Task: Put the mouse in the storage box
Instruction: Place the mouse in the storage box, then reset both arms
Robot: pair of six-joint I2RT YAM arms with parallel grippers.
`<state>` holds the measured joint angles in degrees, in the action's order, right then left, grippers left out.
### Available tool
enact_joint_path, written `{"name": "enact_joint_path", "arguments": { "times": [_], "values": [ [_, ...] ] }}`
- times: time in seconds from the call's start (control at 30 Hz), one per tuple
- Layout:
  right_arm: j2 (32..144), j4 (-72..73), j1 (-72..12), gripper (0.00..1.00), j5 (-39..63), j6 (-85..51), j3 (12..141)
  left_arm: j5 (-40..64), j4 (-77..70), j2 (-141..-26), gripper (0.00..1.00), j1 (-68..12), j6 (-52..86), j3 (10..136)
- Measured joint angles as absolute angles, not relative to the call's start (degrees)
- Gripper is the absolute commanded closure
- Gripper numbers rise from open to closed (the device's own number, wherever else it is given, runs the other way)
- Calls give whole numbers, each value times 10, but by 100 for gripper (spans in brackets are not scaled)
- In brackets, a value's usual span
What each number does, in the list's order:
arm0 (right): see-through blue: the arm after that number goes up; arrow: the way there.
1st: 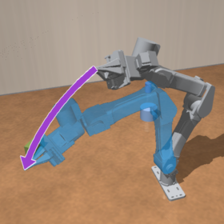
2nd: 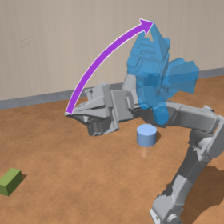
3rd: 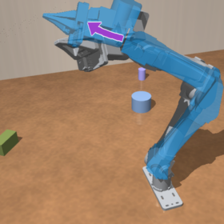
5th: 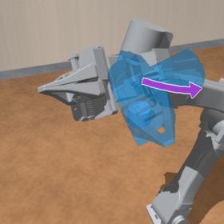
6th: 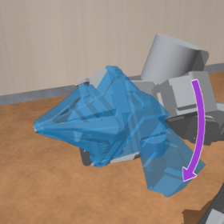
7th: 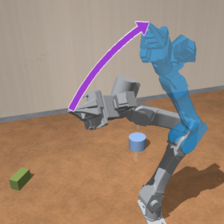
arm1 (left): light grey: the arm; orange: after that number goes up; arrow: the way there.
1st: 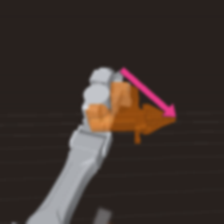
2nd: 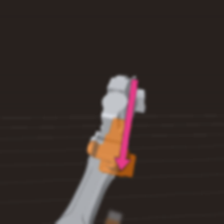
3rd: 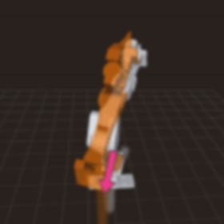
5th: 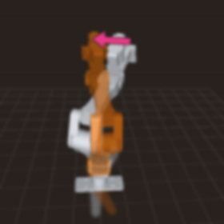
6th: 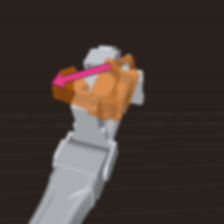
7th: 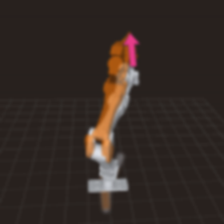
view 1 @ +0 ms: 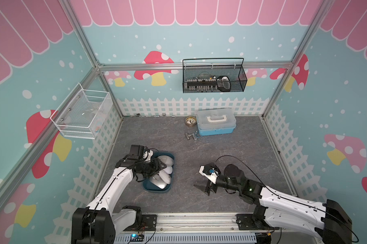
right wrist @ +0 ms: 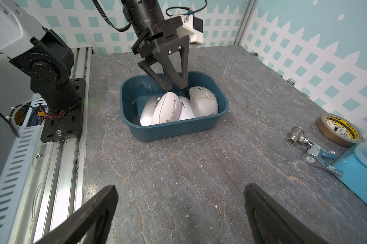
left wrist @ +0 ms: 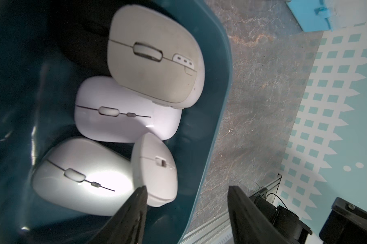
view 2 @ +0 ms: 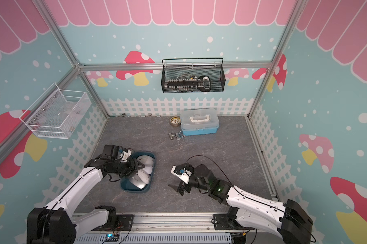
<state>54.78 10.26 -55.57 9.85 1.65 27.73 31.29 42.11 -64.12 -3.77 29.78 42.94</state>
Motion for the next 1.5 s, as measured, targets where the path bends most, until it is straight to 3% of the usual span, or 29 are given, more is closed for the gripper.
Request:
{"name": "enact_joint_path", "arguments": {
  "times": [0.4,0.7,0.9,1.17,1.5],
  "values": [
    [516,93,-556,1,11,17,277,230,417,-586,33,-38,295,523],
    [455,109,-548,1,-163,19,278,214,290,-487,25,-38,279,529],
    [430,149,-453,1,-265,16,293,150,113,-396,9,-38,259,432],
    [463,197,-294,1,-356,-19,254,-7,-83,-380,10,-38,216,260],
    [595,413,-228,1,-427,-14,57,-102,-270,-450,17,-39,177,117]
  ]
}}
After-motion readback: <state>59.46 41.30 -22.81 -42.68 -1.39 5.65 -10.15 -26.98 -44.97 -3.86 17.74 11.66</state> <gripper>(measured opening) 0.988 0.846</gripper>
